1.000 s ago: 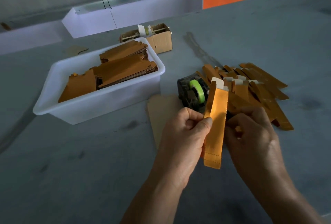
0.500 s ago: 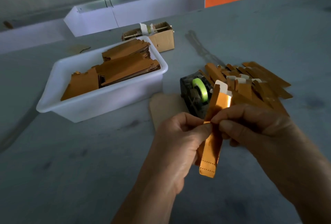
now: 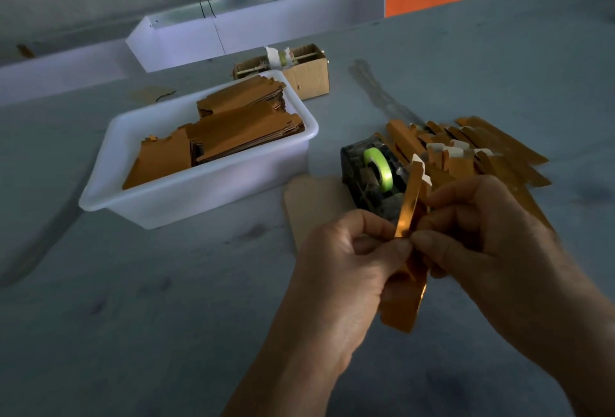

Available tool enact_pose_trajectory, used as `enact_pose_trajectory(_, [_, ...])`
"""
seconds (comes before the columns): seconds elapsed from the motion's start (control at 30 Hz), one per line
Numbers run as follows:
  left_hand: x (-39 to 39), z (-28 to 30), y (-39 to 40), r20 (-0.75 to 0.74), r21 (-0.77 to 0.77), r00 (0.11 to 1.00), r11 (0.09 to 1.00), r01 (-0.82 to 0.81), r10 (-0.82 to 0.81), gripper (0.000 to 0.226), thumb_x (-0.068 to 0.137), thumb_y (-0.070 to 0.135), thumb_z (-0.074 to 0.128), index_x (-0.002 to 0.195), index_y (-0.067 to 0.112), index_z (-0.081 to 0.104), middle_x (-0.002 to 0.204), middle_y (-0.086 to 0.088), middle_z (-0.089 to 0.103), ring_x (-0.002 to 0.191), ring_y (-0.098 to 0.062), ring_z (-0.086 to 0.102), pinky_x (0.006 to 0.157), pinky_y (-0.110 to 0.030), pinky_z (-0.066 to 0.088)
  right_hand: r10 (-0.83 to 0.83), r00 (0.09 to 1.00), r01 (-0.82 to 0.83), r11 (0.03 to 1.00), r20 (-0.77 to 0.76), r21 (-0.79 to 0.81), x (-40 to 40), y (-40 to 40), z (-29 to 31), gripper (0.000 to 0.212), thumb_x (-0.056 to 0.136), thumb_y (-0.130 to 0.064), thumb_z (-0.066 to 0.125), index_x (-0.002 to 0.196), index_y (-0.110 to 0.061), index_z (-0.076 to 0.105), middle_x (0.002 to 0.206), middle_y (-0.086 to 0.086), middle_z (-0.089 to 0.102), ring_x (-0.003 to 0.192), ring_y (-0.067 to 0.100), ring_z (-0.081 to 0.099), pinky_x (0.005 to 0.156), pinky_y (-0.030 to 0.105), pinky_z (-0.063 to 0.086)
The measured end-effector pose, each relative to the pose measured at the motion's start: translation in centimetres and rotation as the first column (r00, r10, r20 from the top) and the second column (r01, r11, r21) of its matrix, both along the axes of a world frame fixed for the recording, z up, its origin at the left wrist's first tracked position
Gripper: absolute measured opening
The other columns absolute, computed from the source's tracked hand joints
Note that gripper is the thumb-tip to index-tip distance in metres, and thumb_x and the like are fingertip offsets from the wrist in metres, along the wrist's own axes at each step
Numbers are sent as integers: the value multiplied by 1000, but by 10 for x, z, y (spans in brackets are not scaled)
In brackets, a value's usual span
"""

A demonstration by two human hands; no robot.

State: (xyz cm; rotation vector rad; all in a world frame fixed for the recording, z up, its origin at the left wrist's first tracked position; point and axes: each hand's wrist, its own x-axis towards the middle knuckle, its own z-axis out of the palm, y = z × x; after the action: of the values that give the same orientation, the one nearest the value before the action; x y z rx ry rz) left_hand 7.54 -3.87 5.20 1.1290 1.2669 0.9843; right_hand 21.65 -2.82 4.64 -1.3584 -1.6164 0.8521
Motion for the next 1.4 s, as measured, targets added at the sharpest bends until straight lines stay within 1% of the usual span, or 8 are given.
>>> enact_pose_trajectory(0.17, [-4,1,0,49,-62,998,998,30,-27,4,87,10,66,84,11,67,76,-4,75,71,-16,73,69,-28,60,-29,995,30,1000,93,-8,-3,-2,3,29,75,-20,71,86,-32,46,78,-25,65,66,-6,62,50,12,47])
enact_pose_trajectory(0.3, [-5,-1,0,47,-36,998,998,55,-53,11,85,20,69,85,9,67,76,-5,75,71,-16,73,68,-28,60,-49,991,52,998,123,-20,-4,-3,3,27,76,-22,71,86,-31,47,67,-7,66,67,-6,62,51,9,48])
enact_pose_trajectory(0.57, [1,-11,-6,44,43,996,996,-83,82,19,93,13,59,76,9,67,68,-7,73,62,-19,71,62,-32,60,-20,979,28,999,201,-38,-7,-6,6,30,78,-19,70,82,-33,44,68,-9,63,73,-11,58,60,2,44])
enact_pose_trajectory(0.7, [6,-17,-11,-18,124,978,971,-203,207,21,90,11,61,70,14,67,64,-7,71,62,-24,71,66,-46,60,-17,947,19,1000,322,-3,-12,-8,12,34,82,-21,67,82,-36,36,72,-11,59,64,-1,57,55,8,45])
enact_pose_trajectory(0.93, [5,-24,-19,-51,227,963,942,-248,266,11,79,25,62,70,21,66,64,-3,71,62,-19,71,60,-36,59,-71,920,91,995,385,-34,-21,-9,19,35,81,-33,67,91,-34,33,79,-15,55,70,0,53,56,13,42])
enact_pose_trajectory(1.07, [-8,-22,-15,29,186,963,945,-268,267,15,82,22,66,68,19,68,62,-7,71,59,-23,70,55,-33,58,-158,885,156,987,437,41,-27,-9,22,47,62,-55,67,85,-35,32,66,-12,52,58,1,52,53,23,46])
enact_pose_trajectory(1.23, [-21,-10,-9,37,138,984,974,-179,175,13,73,28,63,70,17,67,60,-5,70,55,-24,69,57,-42,59,-61,983,75,994,172,-76,-24,-4,14,33,59,-46,74,82,-39,52,75,-16,65,74,-10,58,59,4,44])
enact_pose_trajectory(1.4, [-15,-1,-5,-4,42,989,988,-147,148,12,70,32,65,65,21,67,60,-3,66,65,-31,69,66,-50,60,25,983,-66,973,-182,-223,-16,1,11,21,66,-18,76,75,-35,66,67,-17,67,63,-5,62,54,4,42])
